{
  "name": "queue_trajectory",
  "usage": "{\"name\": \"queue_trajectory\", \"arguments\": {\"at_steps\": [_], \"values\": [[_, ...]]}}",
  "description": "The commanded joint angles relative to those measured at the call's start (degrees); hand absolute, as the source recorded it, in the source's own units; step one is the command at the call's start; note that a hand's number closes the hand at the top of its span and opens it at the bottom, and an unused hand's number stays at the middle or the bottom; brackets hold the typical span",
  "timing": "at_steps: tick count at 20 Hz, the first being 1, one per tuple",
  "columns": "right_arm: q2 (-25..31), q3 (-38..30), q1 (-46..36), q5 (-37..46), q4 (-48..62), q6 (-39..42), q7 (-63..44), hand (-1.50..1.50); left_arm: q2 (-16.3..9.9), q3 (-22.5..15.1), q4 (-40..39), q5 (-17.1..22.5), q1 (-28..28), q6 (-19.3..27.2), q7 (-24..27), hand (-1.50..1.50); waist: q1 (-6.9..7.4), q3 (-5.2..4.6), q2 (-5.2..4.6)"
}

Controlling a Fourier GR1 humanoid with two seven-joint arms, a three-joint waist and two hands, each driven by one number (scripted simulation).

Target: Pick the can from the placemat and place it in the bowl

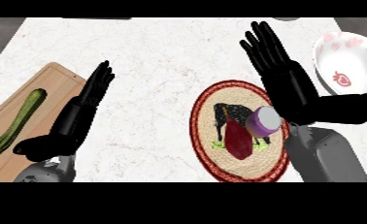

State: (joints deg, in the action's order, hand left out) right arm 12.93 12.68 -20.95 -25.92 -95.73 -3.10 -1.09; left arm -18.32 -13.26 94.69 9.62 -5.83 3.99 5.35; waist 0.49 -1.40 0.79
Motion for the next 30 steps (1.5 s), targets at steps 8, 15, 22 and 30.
{"name": "queue_trajectory", "arguments": {"at_steps": [8, 15, 22, 30], "values": [[15.3, -9.2, -3.8, -1.6, 17.4, 21.9, 5.8, 1.5, -3.7, 6.9, -3.3, -6.7, -5.1, 9.4, -7.6, 0.0, 2.02, 1.89, -3.23], [21.5, -11.7, -5.5, -6.3, 28.9, 54.8, 23.6, -1.5, -3.7, 6.1, -3.1, -8.8, -5.4, 10.7, -10.9, 0.0, 2.91, 1.92, -2.25], [29.0, -9.6, -13.1, 8.9, 28.1, 59.7, 28.5, -1.5, -2.4, 5.6, -5.3, -9.8, -9.5, 11.4, -13.4, 0.0, 2.32, 1.71, -2.03], [33.0, 0.6, -15.5, 26.6, 20.6, 56.0, 34.0, -1.5, -3.0, 6.9, -6.0, -9.6, -10.0, 10.9, -14.6, 0.0, 2.25, 1.62, -1.79]]}}
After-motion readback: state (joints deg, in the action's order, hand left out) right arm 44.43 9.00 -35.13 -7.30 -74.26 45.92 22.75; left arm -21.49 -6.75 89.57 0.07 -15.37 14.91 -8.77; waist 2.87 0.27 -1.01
